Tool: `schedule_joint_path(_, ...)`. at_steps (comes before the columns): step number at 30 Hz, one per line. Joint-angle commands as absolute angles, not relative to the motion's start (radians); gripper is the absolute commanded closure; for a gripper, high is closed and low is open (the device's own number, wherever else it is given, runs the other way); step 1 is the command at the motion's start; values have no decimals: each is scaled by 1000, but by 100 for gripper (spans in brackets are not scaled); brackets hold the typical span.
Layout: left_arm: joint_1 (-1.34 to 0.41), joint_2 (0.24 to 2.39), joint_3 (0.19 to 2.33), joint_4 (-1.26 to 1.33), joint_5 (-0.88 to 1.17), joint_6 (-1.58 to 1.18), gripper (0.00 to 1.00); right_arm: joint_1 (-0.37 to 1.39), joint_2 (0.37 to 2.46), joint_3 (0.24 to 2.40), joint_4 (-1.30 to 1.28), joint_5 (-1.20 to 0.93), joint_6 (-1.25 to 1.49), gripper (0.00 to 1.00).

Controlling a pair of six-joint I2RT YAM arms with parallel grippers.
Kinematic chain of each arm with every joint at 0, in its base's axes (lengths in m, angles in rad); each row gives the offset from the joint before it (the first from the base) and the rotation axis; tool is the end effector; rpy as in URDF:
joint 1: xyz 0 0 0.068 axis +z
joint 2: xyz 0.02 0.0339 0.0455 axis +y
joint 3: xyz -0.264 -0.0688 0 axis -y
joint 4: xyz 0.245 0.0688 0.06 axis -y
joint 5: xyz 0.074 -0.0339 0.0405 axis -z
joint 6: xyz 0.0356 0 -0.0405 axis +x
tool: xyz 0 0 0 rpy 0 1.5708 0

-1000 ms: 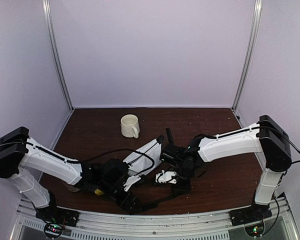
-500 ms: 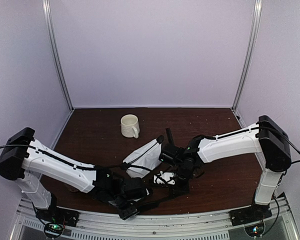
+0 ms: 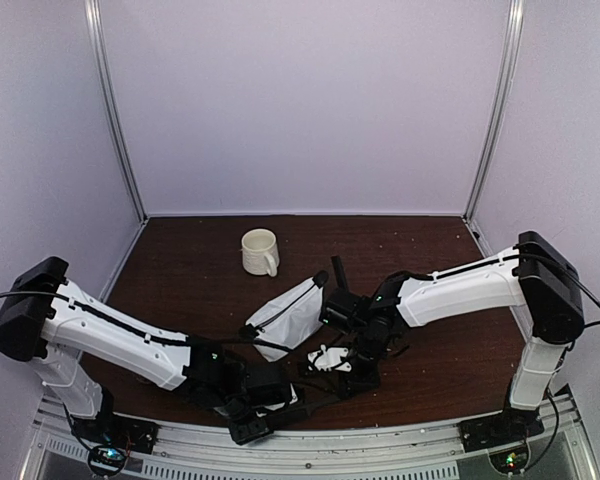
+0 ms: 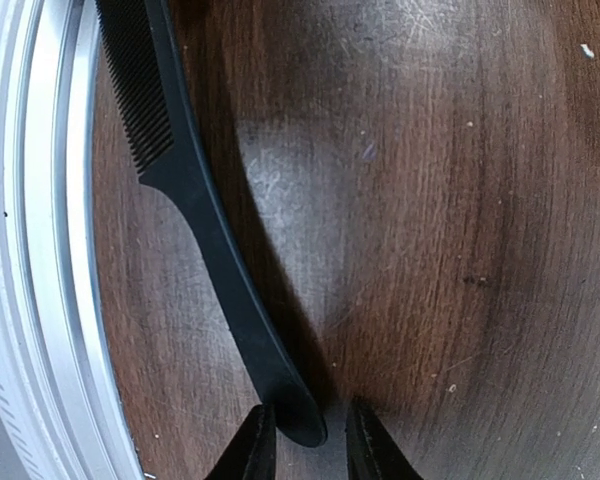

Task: Sort the hair-cutting tools
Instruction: Pick up the comb from the center of the board.

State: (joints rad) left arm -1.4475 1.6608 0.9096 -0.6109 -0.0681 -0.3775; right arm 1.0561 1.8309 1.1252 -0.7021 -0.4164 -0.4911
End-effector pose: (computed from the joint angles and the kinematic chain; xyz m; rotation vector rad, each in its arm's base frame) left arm 0.0376 -0.2840 0.1459 1.4974 2.5472 -0.1832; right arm 0.1502 0.2948 0.1502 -2.1523 2.1290 0.6830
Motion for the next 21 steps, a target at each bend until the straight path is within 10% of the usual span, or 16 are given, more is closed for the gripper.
schedule_joint_path(1,-1453,1704,911,-636,-39,-348,39,1066,1857,1090,-747,-419,-501,74)
schedule_joint_path(9,-1454,1765,957,-680,-46,-335,46,1066,1867,1097,-751,-419,-499,74)
schedule_joint_path(18,-1454,1720,948,-676,-63,-306,97,1035,1812,1067,-755,-437,-503,75)
schedule_joint_path(21,-1451,1693,956,-683,-109,-294,100,983,1770,1069,-796,-467,-521,74)
